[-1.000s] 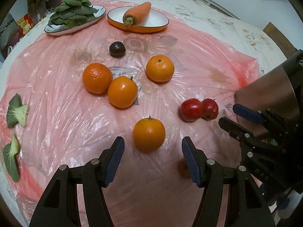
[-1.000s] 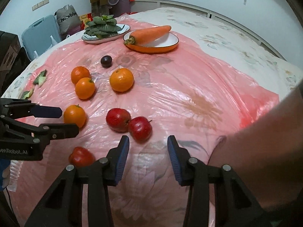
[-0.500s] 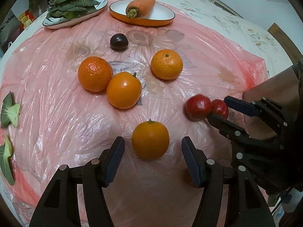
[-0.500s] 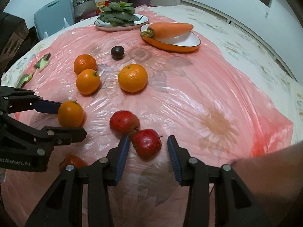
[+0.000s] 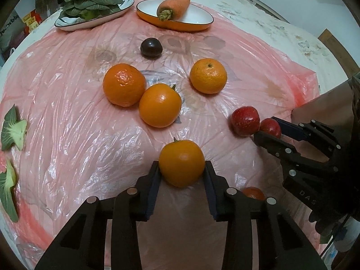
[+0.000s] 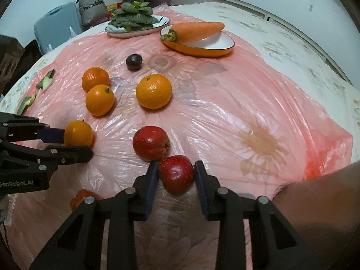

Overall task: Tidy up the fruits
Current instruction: 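Grasp a red apple with the right tool while the left tool grasps an orange, then carry the apple and orange over the green tray with both tools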

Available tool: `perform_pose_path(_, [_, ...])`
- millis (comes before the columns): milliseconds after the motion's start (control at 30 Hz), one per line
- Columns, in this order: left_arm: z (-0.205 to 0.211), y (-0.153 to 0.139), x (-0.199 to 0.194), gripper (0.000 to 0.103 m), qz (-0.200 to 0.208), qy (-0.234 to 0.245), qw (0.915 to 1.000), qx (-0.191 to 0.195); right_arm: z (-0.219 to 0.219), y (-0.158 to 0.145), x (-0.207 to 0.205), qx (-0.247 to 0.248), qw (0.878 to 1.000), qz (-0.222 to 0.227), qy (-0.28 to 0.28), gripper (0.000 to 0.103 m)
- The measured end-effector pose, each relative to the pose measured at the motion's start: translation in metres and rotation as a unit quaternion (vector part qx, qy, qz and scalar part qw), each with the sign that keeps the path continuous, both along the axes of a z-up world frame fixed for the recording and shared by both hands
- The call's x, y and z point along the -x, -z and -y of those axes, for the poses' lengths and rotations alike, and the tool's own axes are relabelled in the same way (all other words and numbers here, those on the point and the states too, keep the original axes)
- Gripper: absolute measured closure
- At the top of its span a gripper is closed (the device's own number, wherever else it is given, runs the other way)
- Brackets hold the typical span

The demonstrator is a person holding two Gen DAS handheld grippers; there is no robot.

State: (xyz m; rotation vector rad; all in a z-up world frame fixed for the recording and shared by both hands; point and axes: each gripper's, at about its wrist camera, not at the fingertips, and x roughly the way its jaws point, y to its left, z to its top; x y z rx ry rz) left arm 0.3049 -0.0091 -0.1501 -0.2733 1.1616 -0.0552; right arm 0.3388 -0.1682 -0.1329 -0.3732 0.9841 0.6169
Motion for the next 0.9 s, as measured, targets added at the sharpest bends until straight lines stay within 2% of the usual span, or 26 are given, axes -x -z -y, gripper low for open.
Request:
perform_pose_path(300, [-0.012, -0.011, 0.006, 0.071, 0.007, -0.012, 0.9993, 0.035, 0.014, -0.012, 0.013, -0.018, 0.999, 0.004, 0.028, 0.050])
perform_pose_path(667, [-0.013, -0.026, 0.025, 0.071, 0.020, -0.001, 0.9996, 0.019, 0.033, -0.025, 0.053, -0.051, 0.996, -0.004, 0.069, 0.050])
perform_pose_path(900, [-0.002, -0.036, 0.042, 0.071, 0.024, 0.026, 0.9994, -0.002, 0.052, -0.031, 0.089, -0.074, 0.993, -0.015, 0.095, 0.050])
